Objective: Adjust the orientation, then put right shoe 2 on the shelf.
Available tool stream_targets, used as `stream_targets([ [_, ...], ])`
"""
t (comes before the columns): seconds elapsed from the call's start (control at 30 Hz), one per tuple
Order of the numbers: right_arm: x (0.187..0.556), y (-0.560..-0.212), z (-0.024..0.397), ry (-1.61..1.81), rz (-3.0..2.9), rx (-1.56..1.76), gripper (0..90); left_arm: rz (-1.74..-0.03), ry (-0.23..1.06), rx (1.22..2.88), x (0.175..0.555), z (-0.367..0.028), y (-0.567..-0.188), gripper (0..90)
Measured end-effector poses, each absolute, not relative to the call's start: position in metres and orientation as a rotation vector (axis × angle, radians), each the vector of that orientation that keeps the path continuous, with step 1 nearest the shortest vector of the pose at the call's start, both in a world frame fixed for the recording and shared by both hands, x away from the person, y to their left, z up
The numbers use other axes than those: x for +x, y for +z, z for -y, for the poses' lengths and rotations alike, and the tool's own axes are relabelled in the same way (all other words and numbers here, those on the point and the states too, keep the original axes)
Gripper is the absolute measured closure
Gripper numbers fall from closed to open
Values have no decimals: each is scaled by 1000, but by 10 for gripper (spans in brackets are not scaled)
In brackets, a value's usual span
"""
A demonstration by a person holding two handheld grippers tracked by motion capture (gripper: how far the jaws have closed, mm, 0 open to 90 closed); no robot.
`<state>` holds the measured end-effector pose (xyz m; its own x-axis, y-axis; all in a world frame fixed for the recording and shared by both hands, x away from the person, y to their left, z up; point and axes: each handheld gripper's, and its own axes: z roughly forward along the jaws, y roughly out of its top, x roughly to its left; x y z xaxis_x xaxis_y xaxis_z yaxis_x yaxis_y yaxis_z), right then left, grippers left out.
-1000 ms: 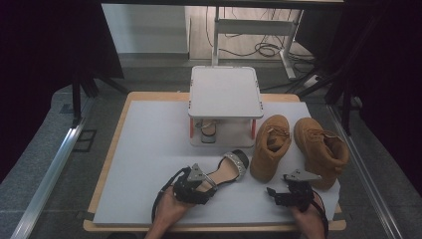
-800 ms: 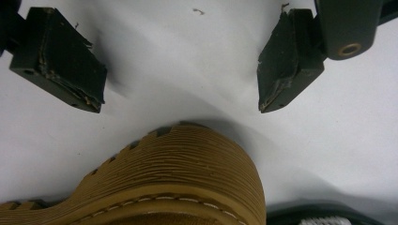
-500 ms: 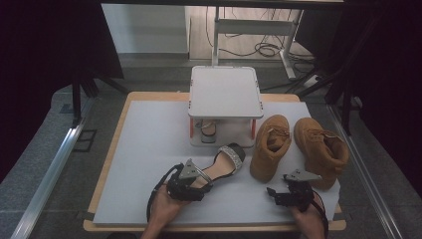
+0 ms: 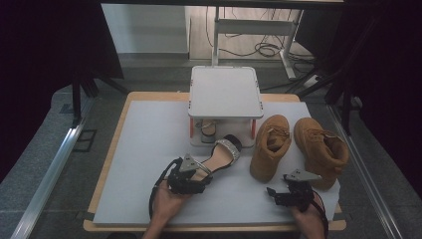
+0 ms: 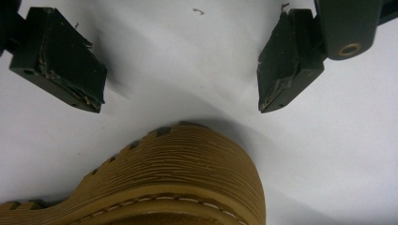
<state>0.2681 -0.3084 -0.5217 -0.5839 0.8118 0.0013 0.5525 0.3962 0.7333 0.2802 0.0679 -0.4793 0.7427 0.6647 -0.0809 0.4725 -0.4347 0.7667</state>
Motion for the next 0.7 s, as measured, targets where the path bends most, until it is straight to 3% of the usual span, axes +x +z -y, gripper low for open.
stream_targets([
  [0.7, 268, -522, 308, 1007, -2302, 1181, 160, -956, 330, 2031, 309, -47, -484, 395],
])
